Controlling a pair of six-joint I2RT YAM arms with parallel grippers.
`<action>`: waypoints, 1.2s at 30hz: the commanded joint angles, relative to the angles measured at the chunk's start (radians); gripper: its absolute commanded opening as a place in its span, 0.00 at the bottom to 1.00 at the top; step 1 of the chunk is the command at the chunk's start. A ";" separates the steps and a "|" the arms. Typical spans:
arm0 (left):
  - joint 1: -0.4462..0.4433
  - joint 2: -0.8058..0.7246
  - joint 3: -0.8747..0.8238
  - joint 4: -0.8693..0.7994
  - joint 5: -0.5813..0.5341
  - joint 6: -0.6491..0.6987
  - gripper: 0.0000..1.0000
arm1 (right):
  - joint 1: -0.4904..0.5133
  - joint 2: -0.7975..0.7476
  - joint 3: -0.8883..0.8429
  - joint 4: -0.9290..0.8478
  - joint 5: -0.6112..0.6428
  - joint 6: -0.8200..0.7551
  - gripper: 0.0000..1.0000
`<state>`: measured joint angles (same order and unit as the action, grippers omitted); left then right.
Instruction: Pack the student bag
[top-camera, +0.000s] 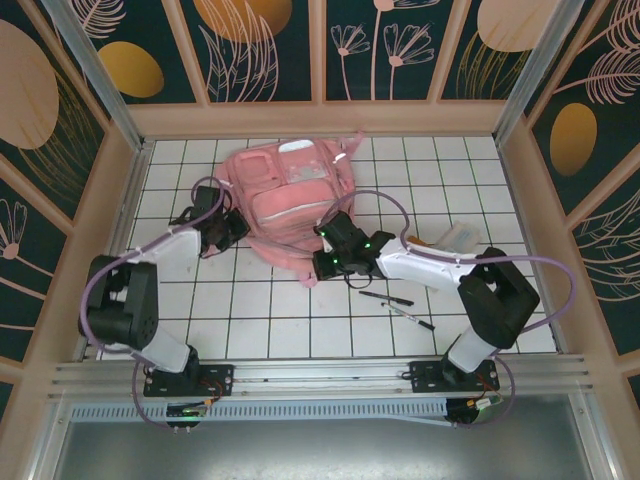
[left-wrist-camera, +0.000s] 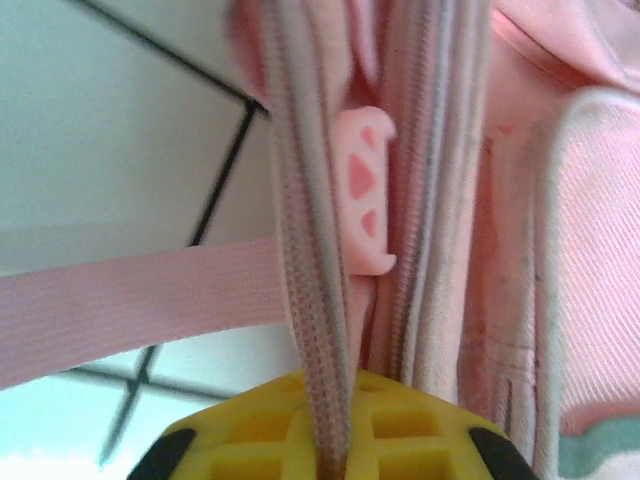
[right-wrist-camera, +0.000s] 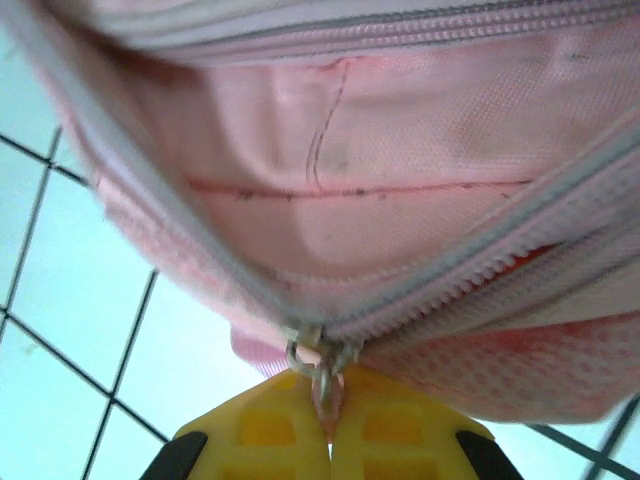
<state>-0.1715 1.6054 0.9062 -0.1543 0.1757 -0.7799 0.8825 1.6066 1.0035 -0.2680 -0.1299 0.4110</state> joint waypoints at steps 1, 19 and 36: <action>0.104 0.101 0.151 -0.019 -0.092 0.070 0.25 | 0.024 0.005 0.030 -0.025 -0.082 -0.056 0.00; 0.014 -0.472 -0.330 -0.068 0.067 -0.285 0.49 | 0.160 0.229 0.228 0.251 -0.247 -0.072 0.00; -0.006 -0.411 -0.375 -0.082 -0.167 -0.307 0.06 | 0.197 0.239 0.273 0.149 -0.114 -0.125 0.00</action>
<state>-0.1783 1.1812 0.5106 -0.1970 0.1207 -1.1072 1.0683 1.8679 1.2388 -0.0875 -0.2798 0.3389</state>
